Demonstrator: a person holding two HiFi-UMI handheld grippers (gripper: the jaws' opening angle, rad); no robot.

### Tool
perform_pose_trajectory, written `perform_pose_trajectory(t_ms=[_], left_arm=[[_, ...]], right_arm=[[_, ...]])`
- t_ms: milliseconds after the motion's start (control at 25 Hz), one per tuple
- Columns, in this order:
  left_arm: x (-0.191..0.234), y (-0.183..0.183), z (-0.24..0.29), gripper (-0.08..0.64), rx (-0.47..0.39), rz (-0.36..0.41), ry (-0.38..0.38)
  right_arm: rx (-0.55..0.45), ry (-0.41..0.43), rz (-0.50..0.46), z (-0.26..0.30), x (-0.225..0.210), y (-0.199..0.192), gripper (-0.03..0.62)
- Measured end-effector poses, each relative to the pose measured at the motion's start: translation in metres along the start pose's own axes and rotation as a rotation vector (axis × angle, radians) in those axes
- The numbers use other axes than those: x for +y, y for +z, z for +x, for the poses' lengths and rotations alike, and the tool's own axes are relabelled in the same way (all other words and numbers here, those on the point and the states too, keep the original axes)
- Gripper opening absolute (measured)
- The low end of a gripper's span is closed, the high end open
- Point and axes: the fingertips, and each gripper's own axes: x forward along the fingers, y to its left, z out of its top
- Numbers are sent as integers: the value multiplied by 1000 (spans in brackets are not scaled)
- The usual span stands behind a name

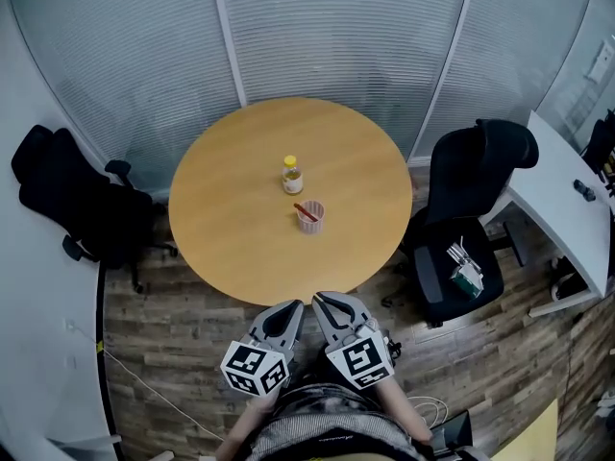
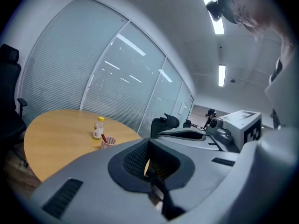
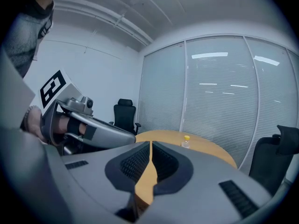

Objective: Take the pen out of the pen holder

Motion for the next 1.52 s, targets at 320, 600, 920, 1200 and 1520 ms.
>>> perform_pose_trajectory(t_ms=[320, 600, 920, 1200, 1520], left_arm=[[20, 20, 50, 5, -10, -14, 58], [41, 33, 76, 5, -38, -27, 121], [70, 41, 90, 5, -38, -47, 140], [109, 63, 102, 5, -32, -28, 75], [160, 83, 116, 5, -2, -3, -12]], right_arm=[[-2, 73, -12, 36, -45, 4, 28], [-16, 138, -48, 67, -72, 8, 28], [0, 144, -44, 99, -84, 8, 28], [-1, 78, -22, 137, -92, 24, 28], [12, -16, 0, 188, -103, 35, 28]])
